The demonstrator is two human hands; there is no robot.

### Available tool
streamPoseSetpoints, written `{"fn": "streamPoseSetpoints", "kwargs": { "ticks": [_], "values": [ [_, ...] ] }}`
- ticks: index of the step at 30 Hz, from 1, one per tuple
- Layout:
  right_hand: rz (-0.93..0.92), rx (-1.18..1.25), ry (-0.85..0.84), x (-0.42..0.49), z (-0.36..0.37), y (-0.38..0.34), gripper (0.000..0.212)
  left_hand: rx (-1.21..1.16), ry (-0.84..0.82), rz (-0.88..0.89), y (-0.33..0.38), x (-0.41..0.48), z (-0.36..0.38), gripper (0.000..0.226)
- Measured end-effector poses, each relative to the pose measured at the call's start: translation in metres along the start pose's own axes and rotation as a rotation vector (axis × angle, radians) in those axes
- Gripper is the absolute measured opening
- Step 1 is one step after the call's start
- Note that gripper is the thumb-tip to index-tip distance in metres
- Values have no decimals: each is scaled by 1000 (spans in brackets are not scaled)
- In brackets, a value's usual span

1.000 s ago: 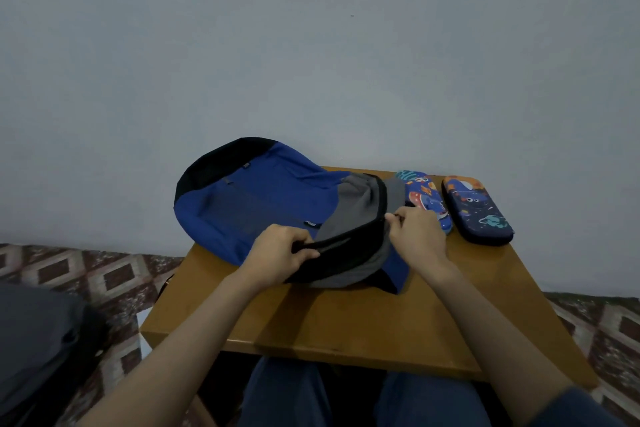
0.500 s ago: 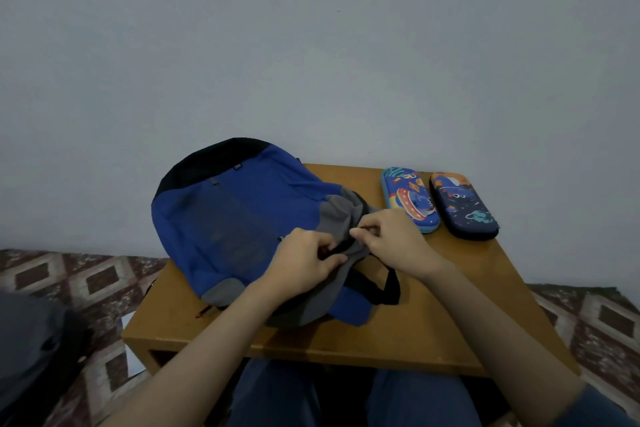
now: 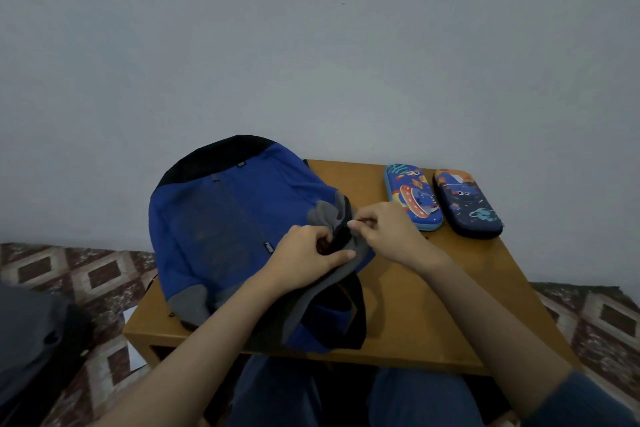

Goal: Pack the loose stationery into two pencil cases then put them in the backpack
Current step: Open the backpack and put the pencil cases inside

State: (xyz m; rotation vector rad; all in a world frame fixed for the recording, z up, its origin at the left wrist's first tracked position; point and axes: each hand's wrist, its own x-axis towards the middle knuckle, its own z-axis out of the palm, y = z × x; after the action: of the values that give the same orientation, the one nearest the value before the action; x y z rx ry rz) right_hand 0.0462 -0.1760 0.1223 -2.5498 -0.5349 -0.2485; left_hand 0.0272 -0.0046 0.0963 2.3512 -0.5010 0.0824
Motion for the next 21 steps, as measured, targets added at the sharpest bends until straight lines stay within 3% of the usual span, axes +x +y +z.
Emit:
{"fn": "streamPoseSetpoints", "kwargs": {
  "ticks": [14, 17, 21],
  "values": [
    [293, -141, 225, 48, 36, 40, 33, -262, -94, 72, 6, -25, -48, 38],
    [341, -62, 210, 57, 36, 39, 31, -262, -61, 66, 11, -21, -46, 38],
    [428, 239, 185, 47, 21, 41, 34, -224, 134, 7, 25, 3, -45, 38]
  ]
}}
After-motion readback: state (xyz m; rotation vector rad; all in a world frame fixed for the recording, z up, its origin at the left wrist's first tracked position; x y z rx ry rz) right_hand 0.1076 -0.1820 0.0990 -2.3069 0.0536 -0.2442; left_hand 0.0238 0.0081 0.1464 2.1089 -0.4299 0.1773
